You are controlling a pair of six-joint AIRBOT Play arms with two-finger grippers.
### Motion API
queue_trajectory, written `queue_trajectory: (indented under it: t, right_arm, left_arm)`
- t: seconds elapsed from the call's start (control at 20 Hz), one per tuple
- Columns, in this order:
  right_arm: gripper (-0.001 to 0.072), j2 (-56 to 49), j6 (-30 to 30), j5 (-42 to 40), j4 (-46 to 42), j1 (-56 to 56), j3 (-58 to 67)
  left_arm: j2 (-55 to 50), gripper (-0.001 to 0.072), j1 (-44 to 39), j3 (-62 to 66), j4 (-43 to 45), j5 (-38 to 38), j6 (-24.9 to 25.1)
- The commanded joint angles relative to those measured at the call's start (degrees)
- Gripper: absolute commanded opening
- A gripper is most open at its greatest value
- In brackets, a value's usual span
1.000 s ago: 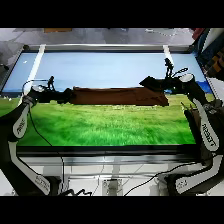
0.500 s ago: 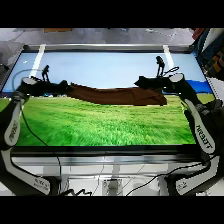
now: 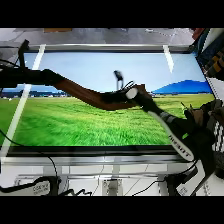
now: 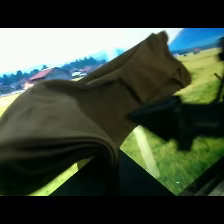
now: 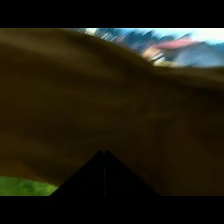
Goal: Fold the clothes and pants, and hang the long-sleeved shirts on hangers.
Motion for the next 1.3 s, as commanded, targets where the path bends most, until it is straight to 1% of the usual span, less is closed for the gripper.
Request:
queue_trajectory:
  t: [0.0, 0.2, 0.3, 0.5, 0.6, 0.7, 0.8, 1.0, 1.15, 1.25]
  right_arm:
    - [0.0014, -2.36, 4.44, -4.11, -0.44, 8.68, 0.48]
    - [0.0014, -3.37, 4.52, -6.03, -0.92, 12.90, 3.96]
    - [0.0015, -3.34, 4.50, -4.55, -3.08, 12.22, 5.18]
    - [0.0016, -2.54, 4.52, 3.50, -10.75, 4.94, 5.84]
    - [0.0015, -0.83, 4.52, 7.28, -11.41, -1.42, 5.84]
    - [0.0016, 2.03, 4.55, 10.08, -11.41, -8.57, 5.84]
    - [0.0016, 5.27, 4.52, 13.07, -11.43, -15.67, 5.84]
    - [0.0016, 10.05, 4.50, 19.30, -11.61, -27.21, 5.84]
    - [0.0016, 11.26, 4.50, 22.62, -11.67, -32.65, 5.84]
    - [0.0016, 11.26, 4.50, 23.78, -11.74, -34.49, 5.81]
  left_arm:
    - [4.28, 0.0017, 0.11, 0.02, 0.02, -2.01, 0.22]
    - [3.72, 0.0017, -0.63, -0.11, 0.02, -2.34, 0.22]
    - [2.97, 0.0017, -0.92, -0.11, 0.02, -2.27, 0.22]
    - [-1.09, 0.0017, -3.80, -0.13, -0.59, -1.84, 0.20]
    - [-4.48, 0.0017, -8.61, -0.11, -1.22, 1.68, 0.22]
    - [-7.93, 0.0015, -15.04, -0.09, -1.33, 9.73, 0.22]
    - [-11.43, 0.0015, -22.95, 0.04, -1.36, 22.18, -0.66]
    - [-17.33, 0.0015, -37.11, 0.04, -2.10, 48.81, -7.85]
    - [-20.24, 0.0015, -45.35, 0.11, -8.79, 63.87, -8.17]
    - [-21.51, 0.0025, -49.33, 0.39, -9.05, 72.63, -8.15]
